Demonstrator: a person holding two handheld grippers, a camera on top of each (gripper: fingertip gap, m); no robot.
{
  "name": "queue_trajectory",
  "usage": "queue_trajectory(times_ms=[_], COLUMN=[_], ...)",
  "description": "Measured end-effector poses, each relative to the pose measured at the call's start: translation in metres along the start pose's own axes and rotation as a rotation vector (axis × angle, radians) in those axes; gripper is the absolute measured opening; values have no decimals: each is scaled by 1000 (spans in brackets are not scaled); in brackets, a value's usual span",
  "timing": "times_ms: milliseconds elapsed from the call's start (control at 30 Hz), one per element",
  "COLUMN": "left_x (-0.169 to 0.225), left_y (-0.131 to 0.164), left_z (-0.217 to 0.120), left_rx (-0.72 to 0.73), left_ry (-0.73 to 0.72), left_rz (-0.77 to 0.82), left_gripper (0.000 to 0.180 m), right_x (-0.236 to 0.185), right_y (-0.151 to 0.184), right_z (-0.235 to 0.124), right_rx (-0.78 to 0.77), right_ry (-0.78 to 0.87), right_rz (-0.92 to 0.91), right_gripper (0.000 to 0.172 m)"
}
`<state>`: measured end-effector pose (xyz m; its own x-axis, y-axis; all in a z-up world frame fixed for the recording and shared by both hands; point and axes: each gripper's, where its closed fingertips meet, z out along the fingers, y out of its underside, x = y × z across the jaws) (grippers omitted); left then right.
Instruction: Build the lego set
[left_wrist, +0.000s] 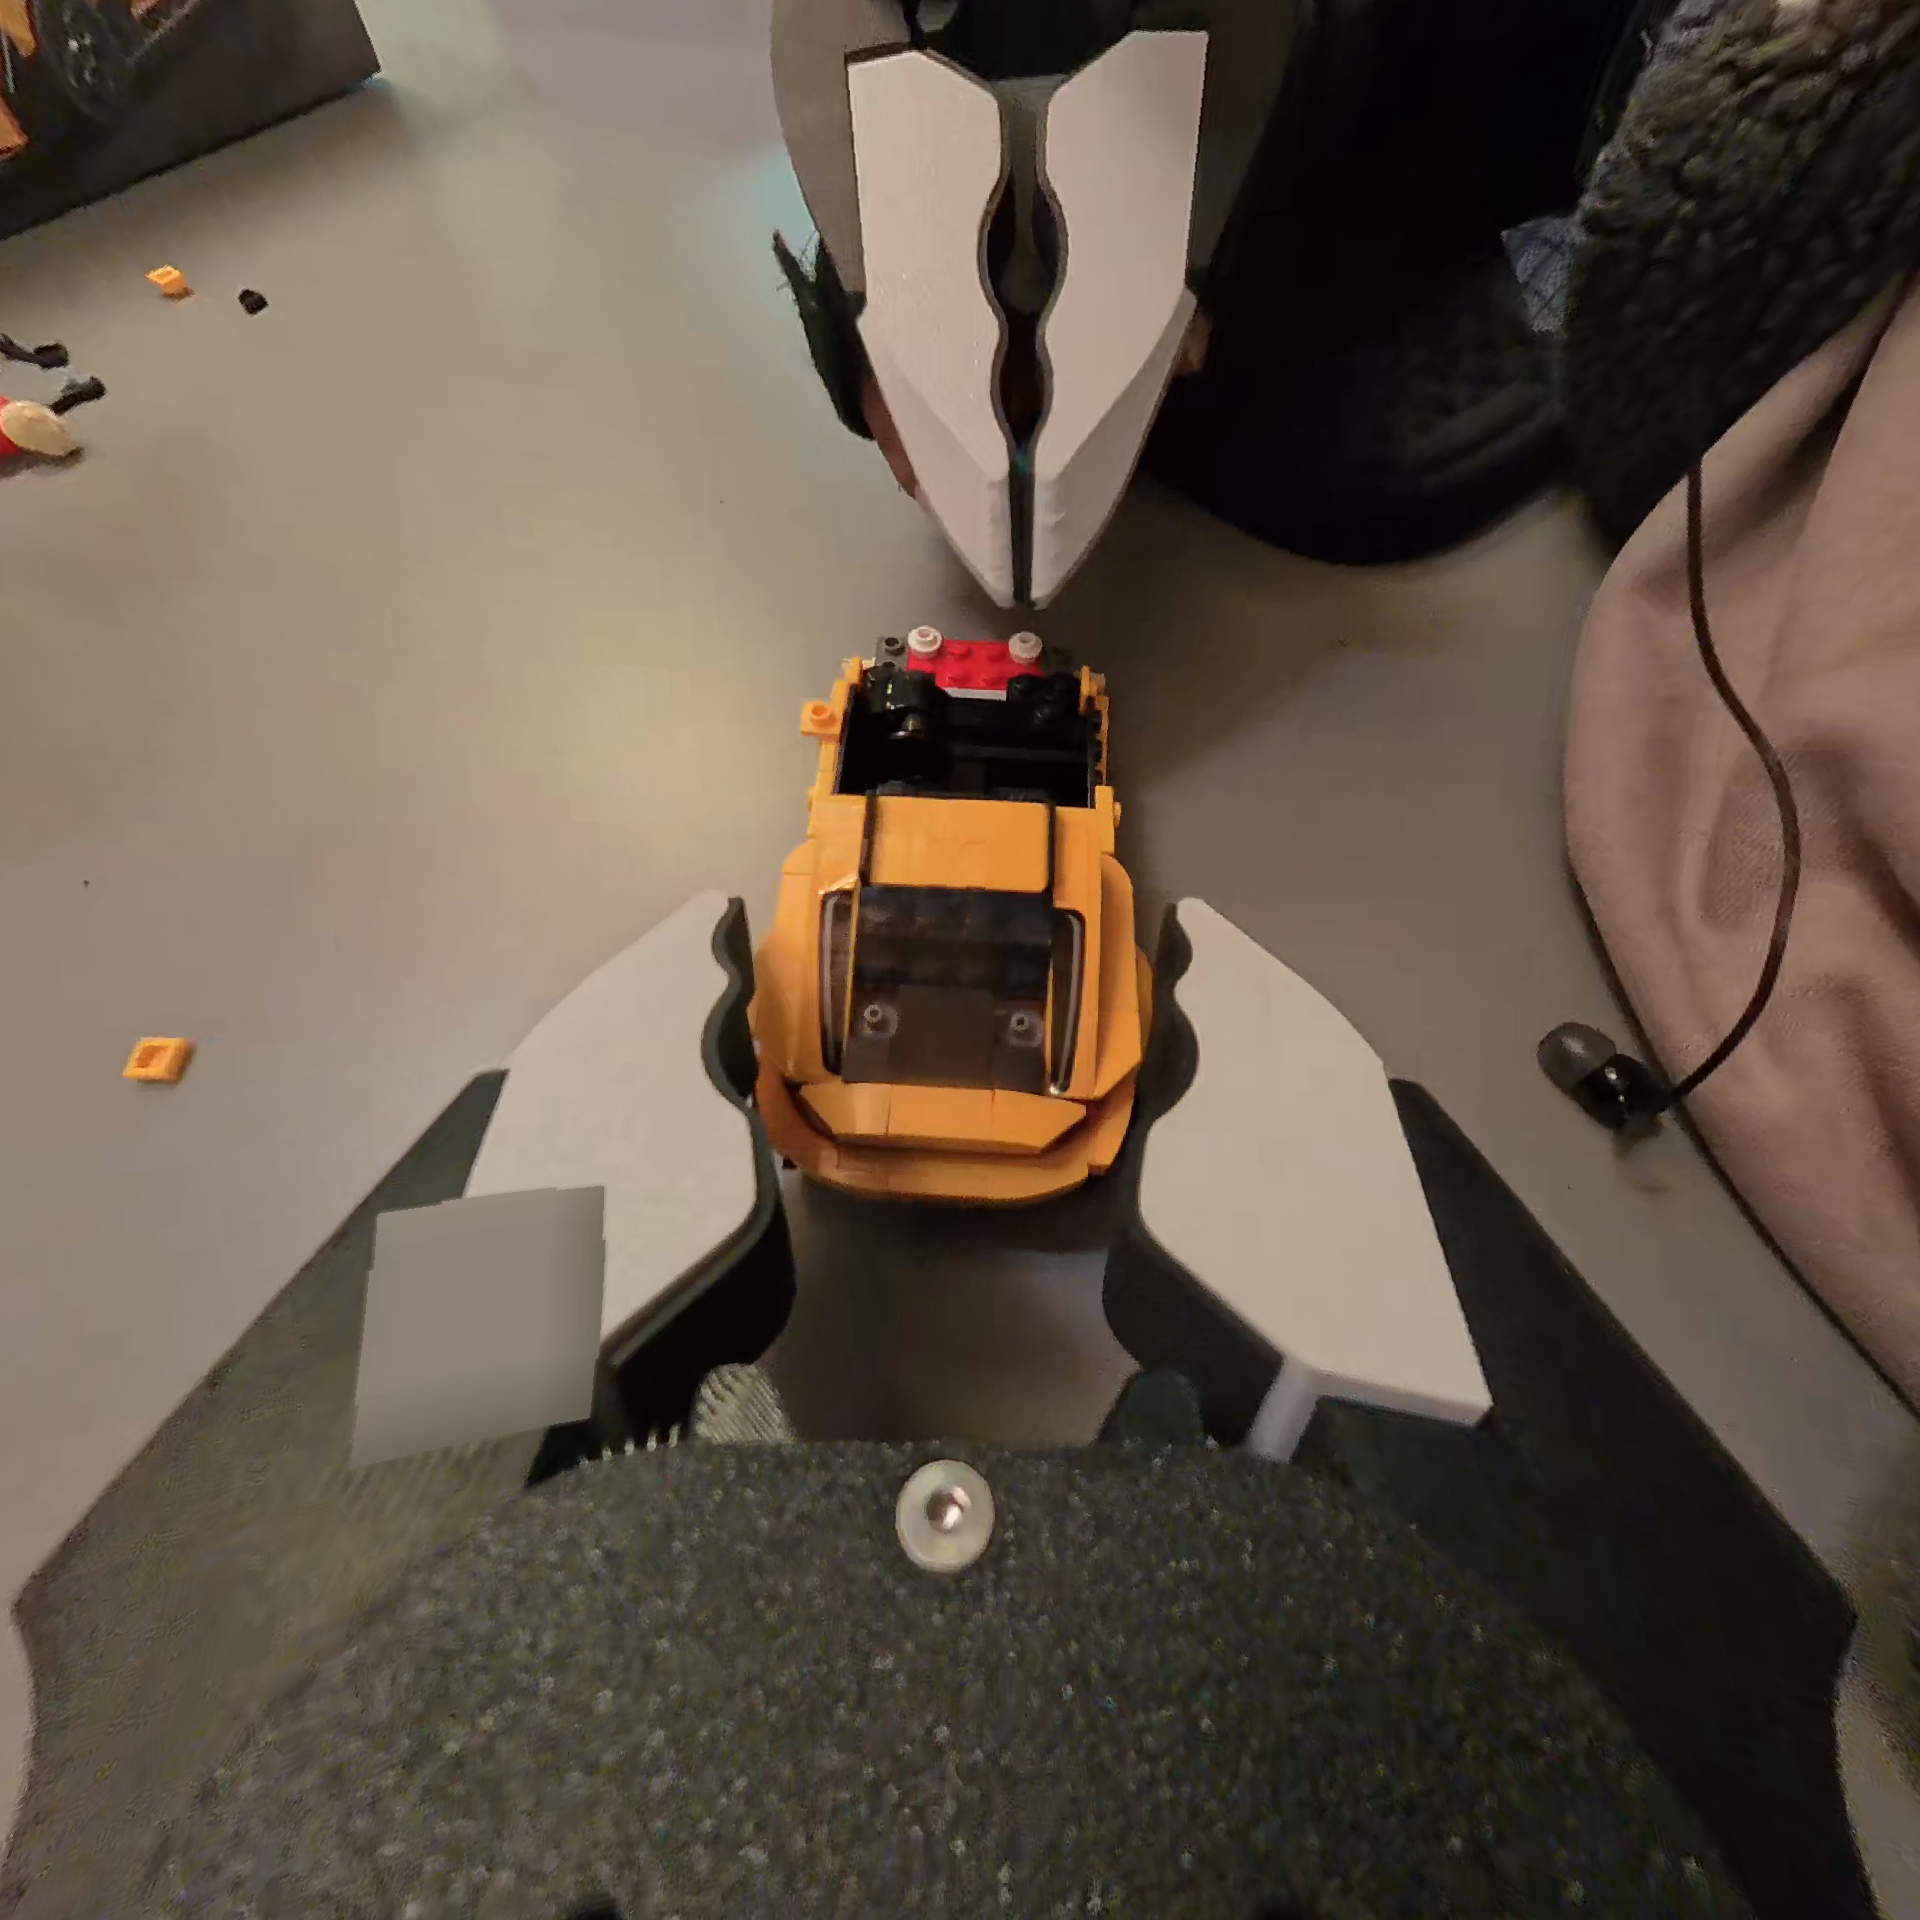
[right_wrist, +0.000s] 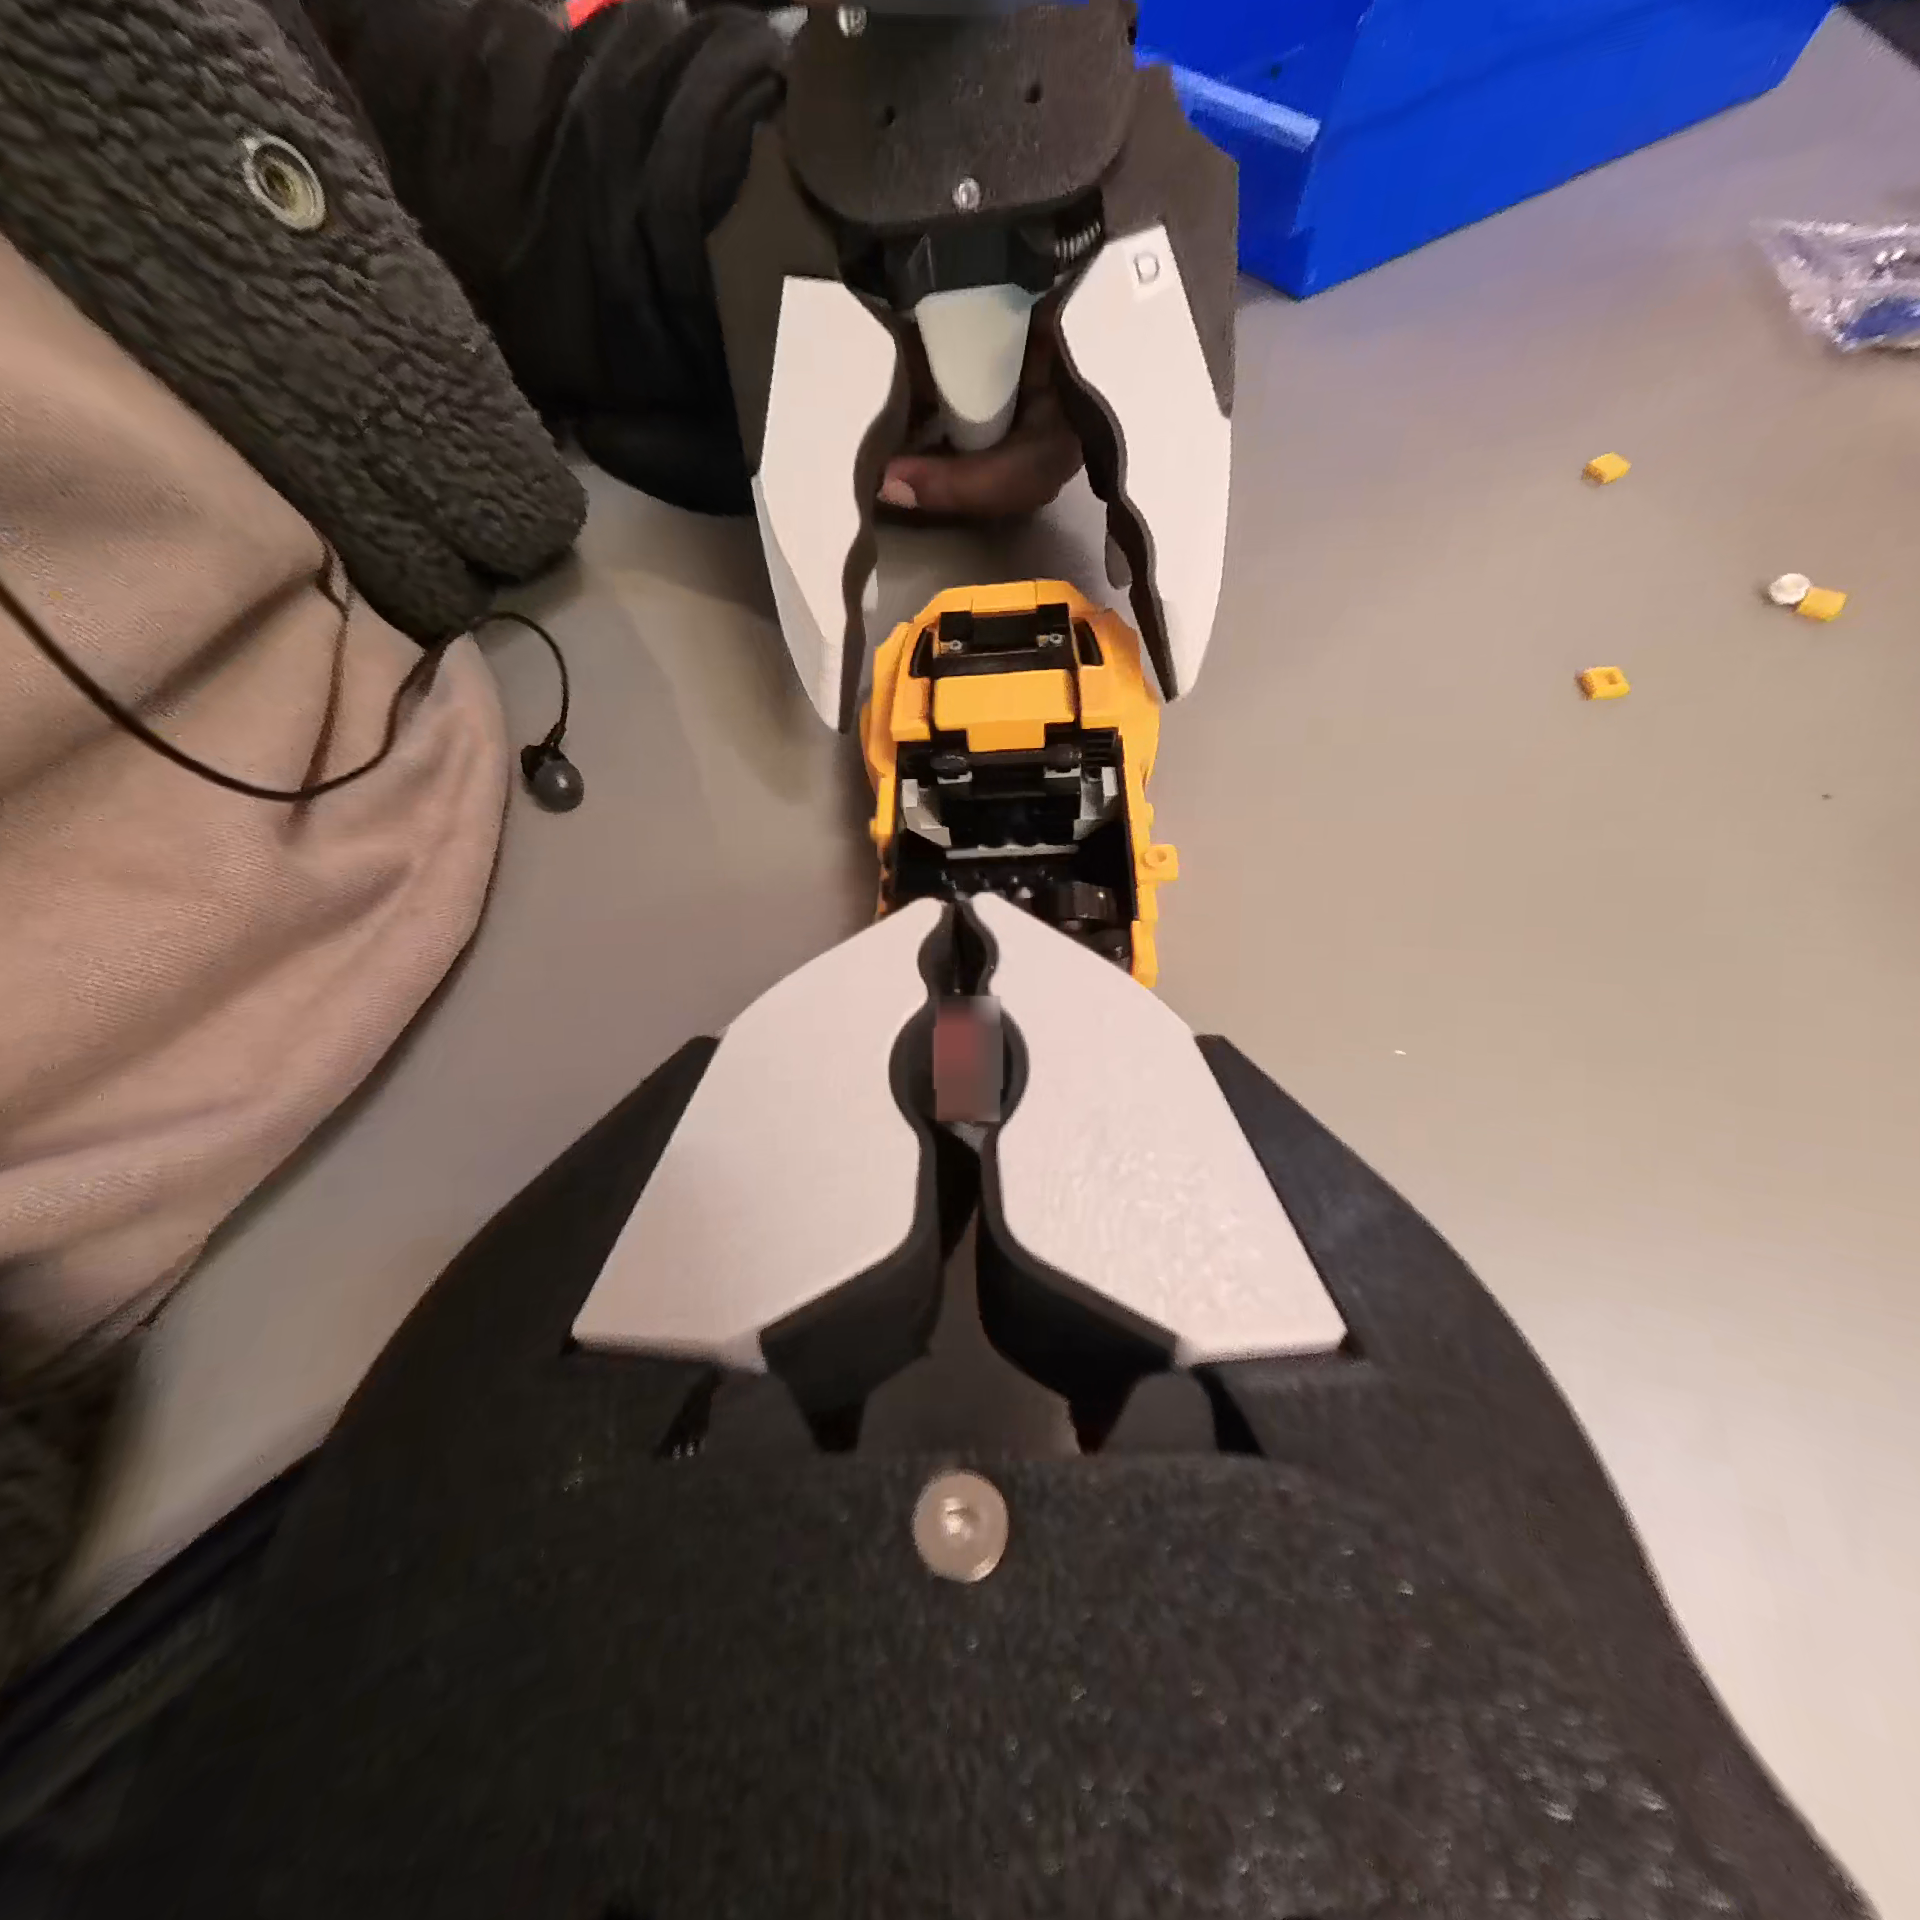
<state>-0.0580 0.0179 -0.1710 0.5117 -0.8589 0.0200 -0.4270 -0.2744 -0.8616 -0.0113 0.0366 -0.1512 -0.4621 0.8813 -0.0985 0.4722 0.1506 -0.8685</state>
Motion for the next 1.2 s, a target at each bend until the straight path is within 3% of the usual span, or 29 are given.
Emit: queue_trajectory(times_ms=[267,567,833,1200], left_x=[-1,0,-1,-1], left_y=[2,2,2,2], left_z=[-1,-1,-1,-1], left_rx=[-5,-7,-6,-6], left_ry=[5,3,1,0], left_rz=[-40,-53,-58,-56], left_gripper=[66,65,65,65], right_x=[-1,-1,2,-2], right_y=[11,13,2,9], right_z=[14,17,8,13], right_rx=[-138,-191,-59,-167], right_ry=[-33,-12,14,19], right_rz=[-13,-68,-4,-13], right_gripper=[0,0,0,0])
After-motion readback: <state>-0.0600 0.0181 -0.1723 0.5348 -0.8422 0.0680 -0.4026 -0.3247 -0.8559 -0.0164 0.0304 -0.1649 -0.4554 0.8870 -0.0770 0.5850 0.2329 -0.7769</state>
